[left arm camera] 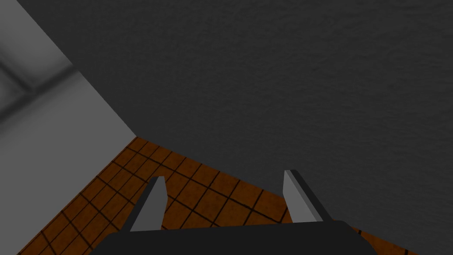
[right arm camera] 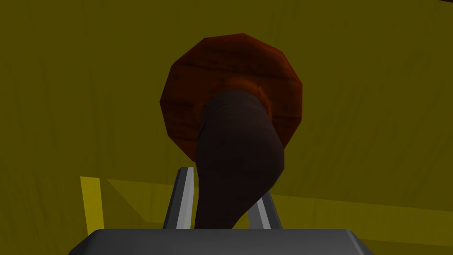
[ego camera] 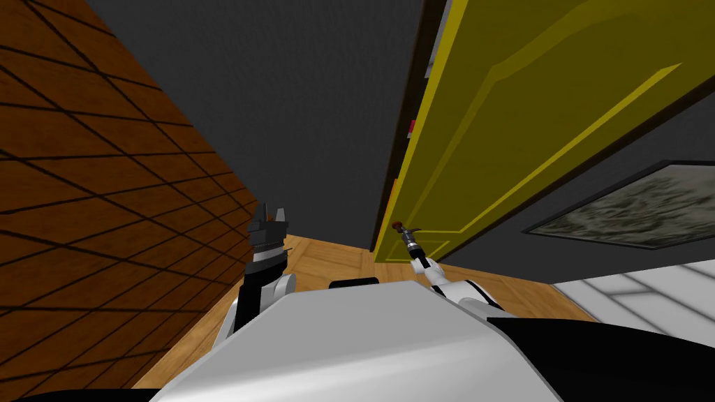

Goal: Pull the door open

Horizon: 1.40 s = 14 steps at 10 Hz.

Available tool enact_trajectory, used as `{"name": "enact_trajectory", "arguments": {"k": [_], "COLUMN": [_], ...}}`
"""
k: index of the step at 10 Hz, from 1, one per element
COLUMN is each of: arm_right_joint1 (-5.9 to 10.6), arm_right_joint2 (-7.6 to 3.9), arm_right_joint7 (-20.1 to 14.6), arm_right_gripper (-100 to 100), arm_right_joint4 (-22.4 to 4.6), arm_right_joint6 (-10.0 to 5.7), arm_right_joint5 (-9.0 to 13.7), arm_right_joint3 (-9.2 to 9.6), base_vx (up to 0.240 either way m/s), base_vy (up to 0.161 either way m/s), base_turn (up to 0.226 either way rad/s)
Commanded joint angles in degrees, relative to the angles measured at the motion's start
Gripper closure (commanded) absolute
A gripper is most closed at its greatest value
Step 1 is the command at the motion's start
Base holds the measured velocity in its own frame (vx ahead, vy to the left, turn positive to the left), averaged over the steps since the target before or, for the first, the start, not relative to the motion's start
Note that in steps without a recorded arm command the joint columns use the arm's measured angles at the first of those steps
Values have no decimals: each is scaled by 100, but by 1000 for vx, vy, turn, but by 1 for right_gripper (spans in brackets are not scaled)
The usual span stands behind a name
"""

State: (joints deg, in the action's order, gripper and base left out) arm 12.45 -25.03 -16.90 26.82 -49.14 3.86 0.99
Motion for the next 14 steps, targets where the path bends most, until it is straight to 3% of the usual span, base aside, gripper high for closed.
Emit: {"name": "enact_trajectory", "arguments": {"k": [1,3,10,12,13,14], "arm_right_joint1": [-18,-52,-283,-298,-387,-407], "arm_right_joint2": [-34,-40,-297,-286,-365,-390], "arm_right_joint7": [-64,-76,-611,-600,-702,-726], "arm_right_gripper": [100,100,100,100,100,100], "arm_right_joint4": [-2,70,240,274,185,170], "arm_right_joint6": [-76,-33,-521,-442,-666,-720], "arm_right_joint5": [-49,-54,-389,-378,-413,-420], "arm_right_joint3": [34,37,598,584,640,651], "base_vx": [-185,-149,-197,-111,-154,-198], "base_vy": [-62,-40,-76,-72,-55,-90], "base_turn": [112,63,44,16,163,180]}}
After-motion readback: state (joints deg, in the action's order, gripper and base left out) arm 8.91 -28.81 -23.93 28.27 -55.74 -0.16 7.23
